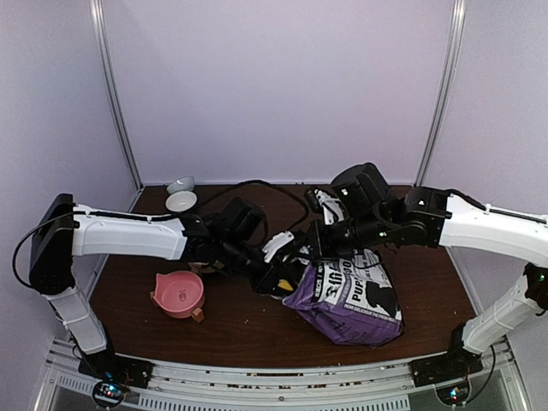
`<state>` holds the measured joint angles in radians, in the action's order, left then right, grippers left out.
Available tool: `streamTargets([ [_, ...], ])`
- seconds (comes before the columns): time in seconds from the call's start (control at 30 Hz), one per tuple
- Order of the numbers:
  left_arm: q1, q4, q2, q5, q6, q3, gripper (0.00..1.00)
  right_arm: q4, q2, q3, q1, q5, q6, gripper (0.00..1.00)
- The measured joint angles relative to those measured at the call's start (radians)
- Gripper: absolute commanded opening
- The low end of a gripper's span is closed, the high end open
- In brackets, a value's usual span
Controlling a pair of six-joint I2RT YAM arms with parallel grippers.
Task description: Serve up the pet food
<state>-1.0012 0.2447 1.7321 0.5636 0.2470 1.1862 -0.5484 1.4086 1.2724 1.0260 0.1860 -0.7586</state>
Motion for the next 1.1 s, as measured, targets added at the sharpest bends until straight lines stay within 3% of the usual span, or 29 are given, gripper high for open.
streamTargets([
  [0.43, 0.056, -0.285, -0.189, 0.200, 0.435, -0.244, 0.00, 0.018, -0.022, -0.016, -0.008, -0.038, -0.001, 0.00],
  [0.8, 0.159, -0.645, -0.338, 0.221, 0.896, -0.473, 0.00, 0.045, -0.053, -0.036, -0.022, -0.085, -0.005, 0.00],
  [1.1, 0.212, -0.784, -0.445, 0.219, 1.054, -0.563, 0.00, 0.046, -0.064, -0.036, -0.031, -0.116, -0.005, 0.00],
])
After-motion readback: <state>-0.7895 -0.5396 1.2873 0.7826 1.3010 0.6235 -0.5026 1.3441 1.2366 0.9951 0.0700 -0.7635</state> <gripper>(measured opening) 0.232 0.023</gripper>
